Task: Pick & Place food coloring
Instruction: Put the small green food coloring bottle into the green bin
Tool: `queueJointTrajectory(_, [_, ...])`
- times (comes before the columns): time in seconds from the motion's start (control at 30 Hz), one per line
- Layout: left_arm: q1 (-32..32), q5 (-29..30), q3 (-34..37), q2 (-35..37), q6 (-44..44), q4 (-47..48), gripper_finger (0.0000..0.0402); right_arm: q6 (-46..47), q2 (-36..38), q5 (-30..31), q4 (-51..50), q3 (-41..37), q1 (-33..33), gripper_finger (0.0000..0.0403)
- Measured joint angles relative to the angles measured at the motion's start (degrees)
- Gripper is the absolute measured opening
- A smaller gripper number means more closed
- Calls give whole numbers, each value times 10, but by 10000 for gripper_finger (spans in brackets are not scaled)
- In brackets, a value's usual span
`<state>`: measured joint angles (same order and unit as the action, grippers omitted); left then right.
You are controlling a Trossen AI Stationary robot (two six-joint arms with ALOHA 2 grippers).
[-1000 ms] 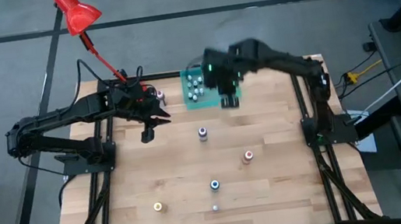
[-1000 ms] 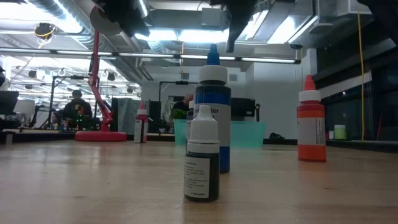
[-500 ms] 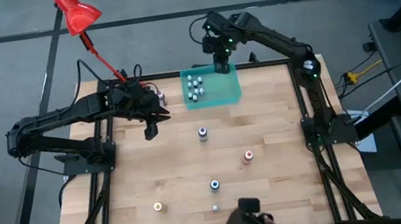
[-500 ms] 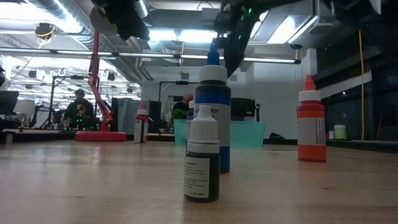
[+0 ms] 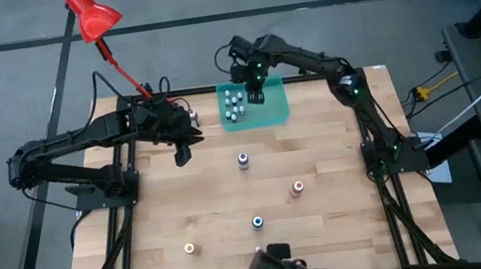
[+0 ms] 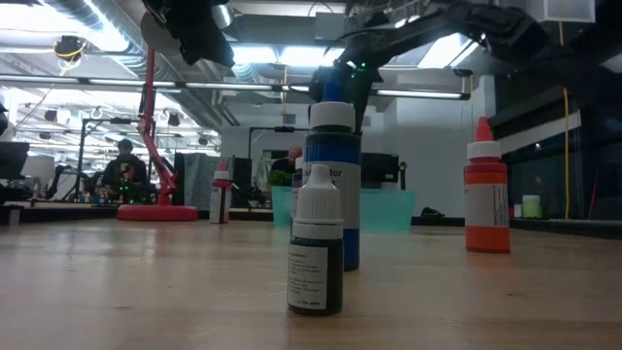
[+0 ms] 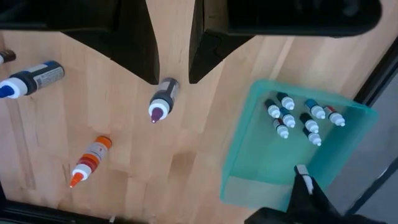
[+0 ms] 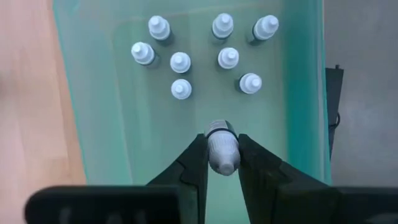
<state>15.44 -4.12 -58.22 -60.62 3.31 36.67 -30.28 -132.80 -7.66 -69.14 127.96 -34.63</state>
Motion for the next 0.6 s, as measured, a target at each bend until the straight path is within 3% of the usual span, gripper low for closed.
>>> queueJointTrajectory(0.6, [0,1,0,0,-9,1,82,11,-52,0,54,-3,19,72])
